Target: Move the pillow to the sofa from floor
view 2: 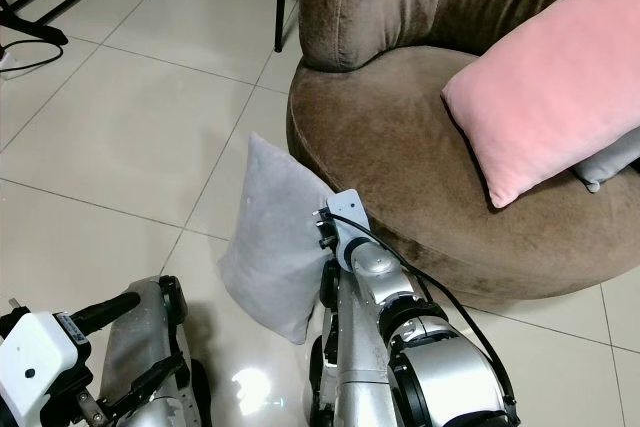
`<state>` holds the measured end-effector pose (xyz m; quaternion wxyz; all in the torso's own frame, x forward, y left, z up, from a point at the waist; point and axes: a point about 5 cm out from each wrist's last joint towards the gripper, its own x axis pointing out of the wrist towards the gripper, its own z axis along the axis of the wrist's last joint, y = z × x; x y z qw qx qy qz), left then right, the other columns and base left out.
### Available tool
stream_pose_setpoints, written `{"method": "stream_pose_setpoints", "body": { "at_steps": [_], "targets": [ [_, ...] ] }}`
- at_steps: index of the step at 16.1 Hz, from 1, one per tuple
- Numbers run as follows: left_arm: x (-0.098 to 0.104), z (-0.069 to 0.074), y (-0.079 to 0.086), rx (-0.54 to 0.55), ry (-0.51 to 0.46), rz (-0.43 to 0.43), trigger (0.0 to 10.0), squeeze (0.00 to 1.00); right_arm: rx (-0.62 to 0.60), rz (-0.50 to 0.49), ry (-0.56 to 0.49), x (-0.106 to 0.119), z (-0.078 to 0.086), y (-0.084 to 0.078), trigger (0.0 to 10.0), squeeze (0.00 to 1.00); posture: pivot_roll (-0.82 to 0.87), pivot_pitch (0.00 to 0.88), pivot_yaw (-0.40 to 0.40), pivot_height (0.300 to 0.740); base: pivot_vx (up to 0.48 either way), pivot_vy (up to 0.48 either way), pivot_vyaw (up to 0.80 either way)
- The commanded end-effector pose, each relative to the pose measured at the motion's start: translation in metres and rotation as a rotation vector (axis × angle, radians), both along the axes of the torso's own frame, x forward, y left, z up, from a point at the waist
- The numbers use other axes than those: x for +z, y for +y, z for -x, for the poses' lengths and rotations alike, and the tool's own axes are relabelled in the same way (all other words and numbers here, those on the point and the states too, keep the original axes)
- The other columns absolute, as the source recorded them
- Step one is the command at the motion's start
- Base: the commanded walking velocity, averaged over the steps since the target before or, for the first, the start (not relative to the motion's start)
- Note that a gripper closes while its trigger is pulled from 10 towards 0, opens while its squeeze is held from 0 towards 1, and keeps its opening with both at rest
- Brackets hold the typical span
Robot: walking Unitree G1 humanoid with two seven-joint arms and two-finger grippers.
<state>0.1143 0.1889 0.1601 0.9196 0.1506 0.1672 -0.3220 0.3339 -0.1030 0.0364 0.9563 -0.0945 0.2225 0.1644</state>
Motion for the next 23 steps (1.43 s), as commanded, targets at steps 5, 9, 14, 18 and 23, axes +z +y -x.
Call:
{"method": "stream_pose_setpoints", "body": {
  "at_steps": [5,9,14,18,23],
  "targets": [
    [-0.002,0.0,-0.005,-0.023,0.007,0.011,10.0,0.0,-0.002,0.005,0.02,-0.002,0.001,0.002,0.0,0.0,0.07,0.177,-0.083,0.477,0.0,0.0,0.0],
    [-0.007,-0.003,-0.007,0.019,-0.004,0.027,10.0,0.0,0.008,0.004,0.027,-0.002,0.001,0.007,0.0,0.0,0.08,0.117,-0.08,0.477,0.0,0.0,0.0],
    [-0.017,-0.018,-0.009,0.17,-0.07,0.086,10.0,0.0,0.029,-0.107,-0.003,0.003,0.002,0.024,0.0,0.0,0.09,0.0,-0.083,0.477,0.0,0.0,0.0],
    [-0.018,-0.052,0.001,0.27,-0.186,0.086,10.0,0.0,0.097,-0.259,-0.181,0.021,0.004,0.028,0.0,0.0,0.07,0.0,-0.091,0.477,0.0,0.0,0.0],
    [-0.014,-0.089,-0.006,0.273,-0.278,0.102,10.0,0.0,-0.024,-0.487,-0.469,0.095,0.016,-0.001,0.0,0.0,-0.03,0.0,-0.04,0.477,0.0,0.0,0.0]
  ]
}}
